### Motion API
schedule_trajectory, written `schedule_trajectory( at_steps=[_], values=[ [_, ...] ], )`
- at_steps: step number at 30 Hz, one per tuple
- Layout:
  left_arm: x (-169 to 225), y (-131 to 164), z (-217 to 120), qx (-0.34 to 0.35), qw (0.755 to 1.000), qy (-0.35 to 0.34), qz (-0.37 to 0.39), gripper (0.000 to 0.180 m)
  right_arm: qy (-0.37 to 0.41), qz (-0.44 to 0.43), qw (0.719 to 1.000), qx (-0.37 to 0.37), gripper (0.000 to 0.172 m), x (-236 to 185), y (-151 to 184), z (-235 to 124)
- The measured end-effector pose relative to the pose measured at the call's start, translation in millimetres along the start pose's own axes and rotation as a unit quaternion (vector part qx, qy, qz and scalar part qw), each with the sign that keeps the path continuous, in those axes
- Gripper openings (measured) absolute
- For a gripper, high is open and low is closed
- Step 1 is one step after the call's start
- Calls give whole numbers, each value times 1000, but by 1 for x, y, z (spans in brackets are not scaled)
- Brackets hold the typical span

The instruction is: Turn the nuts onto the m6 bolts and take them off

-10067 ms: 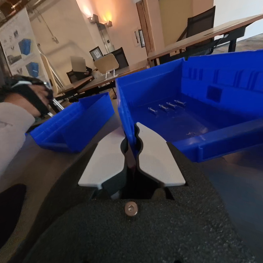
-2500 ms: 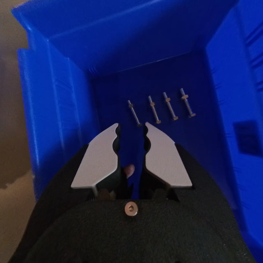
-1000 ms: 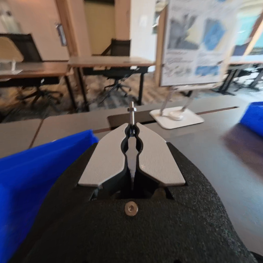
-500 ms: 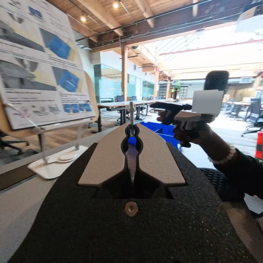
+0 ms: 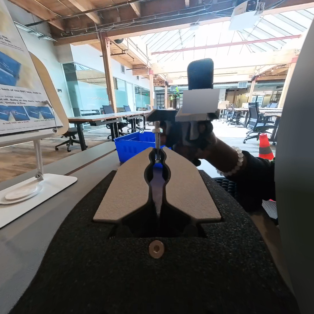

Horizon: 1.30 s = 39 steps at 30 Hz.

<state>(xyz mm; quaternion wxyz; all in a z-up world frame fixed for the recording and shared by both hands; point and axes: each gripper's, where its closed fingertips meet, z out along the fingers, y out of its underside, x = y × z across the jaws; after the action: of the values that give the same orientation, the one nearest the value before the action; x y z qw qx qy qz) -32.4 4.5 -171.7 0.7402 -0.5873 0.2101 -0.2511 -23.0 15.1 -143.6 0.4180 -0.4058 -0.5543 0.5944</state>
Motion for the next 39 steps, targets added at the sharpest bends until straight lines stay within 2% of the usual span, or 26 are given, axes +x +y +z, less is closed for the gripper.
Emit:
schedule_trajectory(
  at_steps=[3,7,11,15,18,33,39],
  values=[
    [3,2,2,-3,1000,6,1,5,-14,-4,999,-32,28,-5,14,8],
    [6,5,3,-6,1000,13,-2,5,-26,-4,999,-40,9,-10,20,14],
    [8,11,4,-26,1000,17,4,5,-23,-32,998,-56,9,-11,25,13],
    [9,34,6,-97,995,20,28,30,-27,-45,996,-67,8,-15,27,13],
    [12,46,9,-129,991,23,41,34,-31,-45,996,-73,8,-16,31,15],
    [17,56,10,-148,988,38,37,6,-52,-50,992,-101,9,-23,44,18],
    [21,53,10,-136,989,51,26,4,-62,-53,993,-87,9,-26,41,18]
  ],
)
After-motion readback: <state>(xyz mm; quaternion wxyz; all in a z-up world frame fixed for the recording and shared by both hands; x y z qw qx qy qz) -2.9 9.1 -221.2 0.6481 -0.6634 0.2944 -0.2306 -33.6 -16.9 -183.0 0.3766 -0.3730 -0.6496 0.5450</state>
